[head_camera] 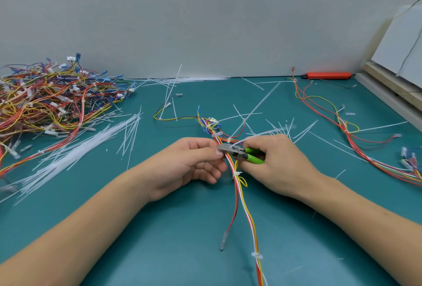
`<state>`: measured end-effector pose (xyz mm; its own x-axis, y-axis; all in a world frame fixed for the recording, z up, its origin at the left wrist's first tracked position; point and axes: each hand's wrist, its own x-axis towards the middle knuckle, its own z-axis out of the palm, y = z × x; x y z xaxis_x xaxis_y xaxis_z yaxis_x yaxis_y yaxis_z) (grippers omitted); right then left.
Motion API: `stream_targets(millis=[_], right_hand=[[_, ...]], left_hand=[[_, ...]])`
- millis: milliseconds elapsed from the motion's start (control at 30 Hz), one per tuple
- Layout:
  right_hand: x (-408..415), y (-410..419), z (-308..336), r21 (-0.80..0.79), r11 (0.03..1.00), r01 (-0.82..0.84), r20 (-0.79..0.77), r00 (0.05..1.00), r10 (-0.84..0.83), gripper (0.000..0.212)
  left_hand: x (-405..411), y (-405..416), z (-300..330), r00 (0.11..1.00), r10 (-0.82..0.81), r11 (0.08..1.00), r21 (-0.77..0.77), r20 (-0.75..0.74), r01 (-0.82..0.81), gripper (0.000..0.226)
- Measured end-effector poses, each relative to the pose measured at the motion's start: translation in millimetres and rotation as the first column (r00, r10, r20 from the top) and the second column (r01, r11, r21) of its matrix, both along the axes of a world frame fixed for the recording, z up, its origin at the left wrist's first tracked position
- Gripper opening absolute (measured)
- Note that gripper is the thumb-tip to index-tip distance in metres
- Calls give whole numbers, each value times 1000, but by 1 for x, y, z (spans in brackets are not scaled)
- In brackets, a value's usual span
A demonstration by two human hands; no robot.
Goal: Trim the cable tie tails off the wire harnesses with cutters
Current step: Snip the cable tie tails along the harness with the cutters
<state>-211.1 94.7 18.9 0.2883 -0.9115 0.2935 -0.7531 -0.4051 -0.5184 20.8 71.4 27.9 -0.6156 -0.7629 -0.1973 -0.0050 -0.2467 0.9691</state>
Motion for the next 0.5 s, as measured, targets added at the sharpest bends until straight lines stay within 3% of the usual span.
stream_targets(millis=[200, 267, 400, 500], right_hand=[[1, 3, -3, -5, 1000, 30, 7, 1000, -30, 18], [2, 2, 0, -2, 1000, 2, 13, 1000, -1, 10], [1, 0, 0, -39, 999, 0, 12, 1000, 0, 41], [0, 0, -2, -38, 999, -4, 33, 999, 5, 46]], left_hand=[[0, 2, 2, 1000, -10, 1000, -10, 9, 10, 15], [0, 2, 2, 1000, 2, 1000, -2, 4, -2, 17], [-1, 2, 3, 1000, 9, 1000, 1, 4, -9, 22], [-2, 2, 3, 1000, 25, 1000, 8, 5, -25, 21]])
